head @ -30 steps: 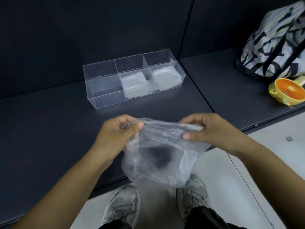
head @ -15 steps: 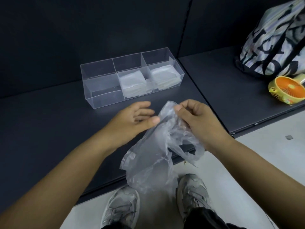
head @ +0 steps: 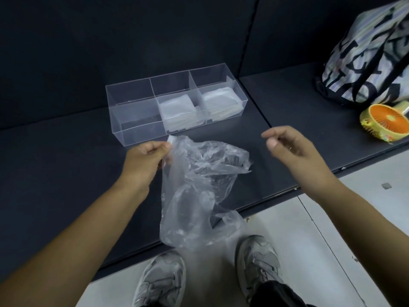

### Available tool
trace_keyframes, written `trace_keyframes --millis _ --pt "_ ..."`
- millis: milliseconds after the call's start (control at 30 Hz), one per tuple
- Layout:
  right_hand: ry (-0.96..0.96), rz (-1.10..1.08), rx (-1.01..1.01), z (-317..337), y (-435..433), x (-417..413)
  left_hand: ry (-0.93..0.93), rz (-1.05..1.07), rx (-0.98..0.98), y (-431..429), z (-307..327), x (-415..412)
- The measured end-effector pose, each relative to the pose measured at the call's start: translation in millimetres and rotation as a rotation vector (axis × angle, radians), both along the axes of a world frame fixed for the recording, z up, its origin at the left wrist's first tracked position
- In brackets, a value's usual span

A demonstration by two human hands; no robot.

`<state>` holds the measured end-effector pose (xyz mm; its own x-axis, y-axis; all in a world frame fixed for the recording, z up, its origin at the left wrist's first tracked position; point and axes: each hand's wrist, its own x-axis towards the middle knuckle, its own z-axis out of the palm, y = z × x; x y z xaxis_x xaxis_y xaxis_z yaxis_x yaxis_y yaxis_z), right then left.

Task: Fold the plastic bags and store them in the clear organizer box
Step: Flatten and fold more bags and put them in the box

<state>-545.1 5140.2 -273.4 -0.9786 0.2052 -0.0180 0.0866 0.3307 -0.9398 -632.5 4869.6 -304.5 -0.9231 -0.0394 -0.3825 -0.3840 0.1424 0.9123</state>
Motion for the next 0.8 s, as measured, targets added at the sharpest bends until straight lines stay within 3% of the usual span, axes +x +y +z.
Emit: trace_keyframes --millis 100,233,267,333,433,567,800 --pt "0.01 0.318 0.328 -1.5 -18.9 4.7 -0.006 0.011 0.005 -3.6 -4.0 -2.0" --pt "-0.065 0.403 0.711 -21.2 -34.9 -11.7 0.007 0.019 0.005 -6.6 -7.3 -4.5" --pt "-0.089 0.411 0.694 -24.2 -31.5 -14.9 0.014 0.027 -0.006 -8.7 -8.7 -5.6" --pt "-0.181 0.387 0.459 -22.0 -16.2 -17.7 0.005 0.078 -0.023 -15.5 -11.8 -9.2" --pt "-0.28 0.193 0.091 -12.0 10.5 -21.2 -0.007 0.168 -0.064 -27.4 -18.2 -16.2" --pt "-0.363 -0.042 -0.213 -17.6 34.2 -35.9 -0.05 0.16 -0.108 -34.2 -25.2 -23.2" --pt "-0.284 -0.314 -0.116 -37.1 63.4 -64.0 -0.162 0.013 -0.094 -37.7 -19.3 -25.7"
